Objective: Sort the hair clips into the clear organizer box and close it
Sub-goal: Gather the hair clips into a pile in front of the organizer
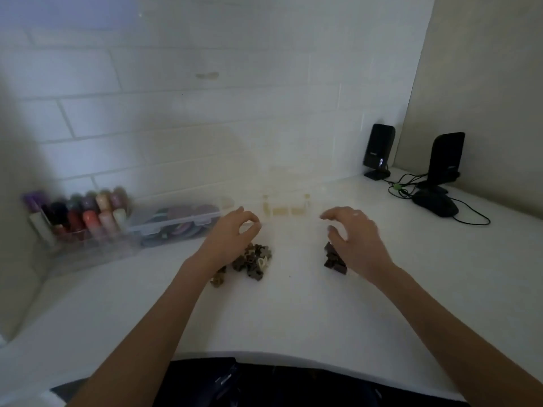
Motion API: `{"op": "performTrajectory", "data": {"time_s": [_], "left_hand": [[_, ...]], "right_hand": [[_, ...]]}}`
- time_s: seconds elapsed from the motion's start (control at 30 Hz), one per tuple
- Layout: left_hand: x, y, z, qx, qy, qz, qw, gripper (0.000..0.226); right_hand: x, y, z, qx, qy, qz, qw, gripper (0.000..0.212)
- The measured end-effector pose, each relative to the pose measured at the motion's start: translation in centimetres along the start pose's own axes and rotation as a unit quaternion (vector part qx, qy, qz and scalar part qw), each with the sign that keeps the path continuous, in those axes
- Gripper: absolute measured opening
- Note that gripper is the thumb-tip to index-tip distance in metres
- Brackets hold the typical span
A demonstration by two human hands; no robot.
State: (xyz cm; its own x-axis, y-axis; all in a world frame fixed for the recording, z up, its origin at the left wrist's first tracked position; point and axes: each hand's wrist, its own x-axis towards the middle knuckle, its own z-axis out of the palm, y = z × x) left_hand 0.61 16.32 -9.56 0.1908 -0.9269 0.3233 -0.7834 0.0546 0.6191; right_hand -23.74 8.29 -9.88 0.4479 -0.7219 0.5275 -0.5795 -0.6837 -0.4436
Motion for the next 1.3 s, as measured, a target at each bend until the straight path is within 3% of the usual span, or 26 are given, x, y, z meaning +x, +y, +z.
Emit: {"op": "performTrajectory", "data": {"time_s": [0.07,0.13,0.27,0.37,0.63,0.73,0.8,0.93,1.0,1.07,1.3], "left_hand": [[-0.1,-0.1,0.3,-0.006,0.022,0.011,1.0,0.016],[0.0,-0.1,0.7,-0.013,0.039,0.013,0.999,0.016],[0.2,0.1,2.0,-0.027,0.079,0.016,0.996,0.019],[0.2,0.1,2.6,-0.048,0.099,0.021,0.994,0.019],[-0.5,0.2,1.4,-0.123,0.079,-0.001,0.989,0.023],[-1.9,0.0,0.0,-0.133,0.161,-0.069,0.976,0.029],[-3.4,-0.2,-0.4,-0.132,0.176,-0.133,0.966,0.031],[-5.1,-0.6,1.0,-0.081,0.1,-0.202,0.971,0.038],[-4.8,-1.1,2.2,0.014,0.05,-0.193,0.98,0.046],[-4.4,-1.2,3.1,0.034,0.038,-0.189,0.981,0.048],[-4.3,0.3,3.0,-0.113,0.133,-0.206,0.963,0.031]], "right_hand": [[-1.5,1.7,-0.4,-0.007,0.063,0.026,0.998,0.014],[-2.5,2.8,-0.5,-0.025,0.051,0.055,0.997,0.013],[-2.5,3.5,0.7,-0.055,-0.092,0.105,0.989,0.05],[-2.2,3.3,1.5,-0.043,-0.105,0.113,0.987,0.067],[-3.3,2.3,1.0,0.0,-0.137,0.142,0.98,0.052],[-3.9,1.3,1.0,-0.012,-0.111,0.168,0.98,0.051],[-3.9,0.9,1.3,-0.027,-0.078,0.172,0.982,0.048],[-3.7,0.2,1.9,-0.076,-0.049,0.151,0.984,0.045],[-3.7,0.0,2.1,-0.076,-0.045,0.141,0.986,0.046],[-3.6,0.0,2.1,-0.053,-0.045,0.148,0.987,0.045],[-3.2,0.8,2.0,0.067,-0.019,0.208,0.976,0.037]]}}
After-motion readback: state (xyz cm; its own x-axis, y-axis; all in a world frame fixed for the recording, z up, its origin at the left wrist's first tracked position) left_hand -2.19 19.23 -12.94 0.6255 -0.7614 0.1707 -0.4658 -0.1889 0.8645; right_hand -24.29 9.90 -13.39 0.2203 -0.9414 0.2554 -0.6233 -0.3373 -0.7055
